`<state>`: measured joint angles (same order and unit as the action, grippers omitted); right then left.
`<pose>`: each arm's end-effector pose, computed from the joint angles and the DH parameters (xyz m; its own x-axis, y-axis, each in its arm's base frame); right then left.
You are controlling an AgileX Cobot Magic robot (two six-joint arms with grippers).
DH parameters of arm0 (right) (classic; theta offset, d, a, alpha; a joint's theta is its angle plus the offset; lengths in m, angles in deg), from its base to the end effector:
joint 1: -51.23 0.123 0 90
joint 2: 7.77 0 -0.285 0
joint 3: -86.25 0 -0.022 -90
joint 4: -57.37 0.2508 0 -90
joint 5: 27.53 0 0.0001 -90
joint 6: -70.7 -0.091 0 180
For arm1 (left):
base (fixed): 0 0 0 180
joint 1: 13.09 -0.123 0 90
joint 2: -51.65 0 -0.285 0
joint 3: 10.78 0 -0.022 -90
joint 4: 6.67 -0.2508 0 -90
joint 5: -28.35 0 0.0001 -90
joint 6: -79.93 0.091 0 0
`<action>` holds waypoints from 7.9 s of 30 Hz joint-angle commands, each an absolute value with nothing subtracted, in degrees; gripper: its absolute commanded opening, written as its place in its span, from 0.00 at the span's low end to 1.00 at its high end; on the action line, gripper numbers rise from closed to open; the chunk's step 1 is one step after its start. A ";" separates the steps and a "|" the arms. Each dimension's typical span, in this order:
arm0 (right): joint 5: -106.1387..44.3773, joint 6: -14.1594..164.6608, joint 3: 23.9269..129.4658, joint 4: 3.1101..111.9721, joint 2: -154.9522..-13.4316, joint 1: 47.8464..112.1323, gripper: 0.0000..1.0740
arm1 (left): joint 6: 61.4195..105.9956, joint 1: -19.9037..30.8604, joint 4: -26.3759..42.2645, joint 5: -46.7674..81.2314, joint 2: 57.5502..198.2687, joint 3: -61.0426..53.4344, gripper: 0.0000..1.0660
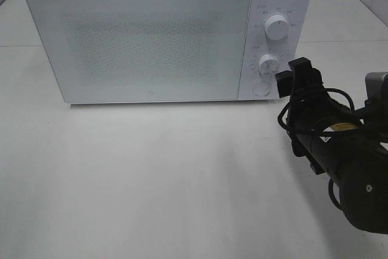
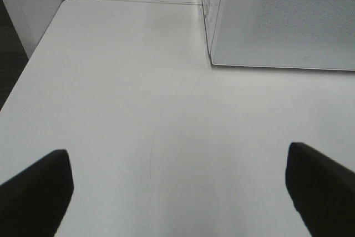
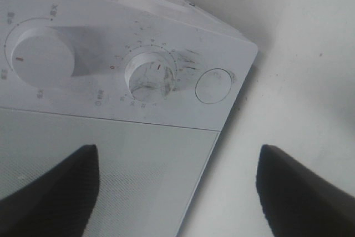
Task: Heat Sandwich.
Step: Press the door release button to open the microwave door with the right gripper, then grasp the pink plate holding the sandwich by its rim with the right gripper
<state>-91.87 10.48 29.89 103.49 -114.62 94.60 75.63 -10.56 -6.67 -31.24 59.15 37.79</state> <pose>0.2164 0.1232 0.1406 -0.0939 0.9521 -0.2910 0.2158 0.3048 0.9277 -0.0048 0.0002 0.2789 -0.4347 -0.0558 -0.8988 0.0116 0.9976 -0.0676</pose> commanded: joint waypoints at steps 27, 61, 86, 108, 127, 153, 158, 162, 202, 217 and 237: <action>-89.75 -1.84 29.83 102.46 -114.44 94.54 0.01 | 75.74 -10.68 -5.98 -31.01 57.84 37.96 0.92; -75.71 -4.48 47.07 90.03 -127.62 81.82 0.01 | 75.92 -10.68 -5.98 -31.01 57.89 37.96 0.92; -75.26 -4.65 54.47 91.06 -134.44 77.81 0.01 | 75.92 -10.68 -5.98 -31.01 57.89 37.96 0.92; -83.91 -4.36 60.31 89.57 -136.79 77.81 0.01 | 75.92 -10.68 -5.98 -31.01 57.89 37.96 0.92; -92.39 -2.93 65.12 86.53 -139.60 75.92 0.01 | 75.92 -10.68 -5.98 -31.01 57.89 37.96 0.92; -85.45 -3.16 65.12 85.96 -139.54 75.86 0.02 | 75.92 -10.68 -5.98 -31.01 57.89 37.96 0.92; -81.10 -3.16 65.01 85.33 -139.08 75.86 0.02 | 75.92 -10.68 -5.98 -31.01 57.89 37.96 0.92; -79.84 -3.33 63.46 84.47 -137.94 75.86 0.02 | 75.92 -10.68 -5.98 -31.01 57.89 37.96 0.92; -53.48 1.71 41.75 77.19 -116.91 75.86 0.05 | 75.97 -10.68 -5.98 -31.01 57.89 37.96 0.92; -33.66 29.90 41.80 77.19 -107.51 75.86 0.09 | 75.97 -10.68 -5.98 -31.01 57.89 37.96 0.92; -4.04 42.91 55.84 62.70 -106.77 75.86 0.13 | 75.97 -10.68 -5.98 -31.01 57.89 37.96 0.92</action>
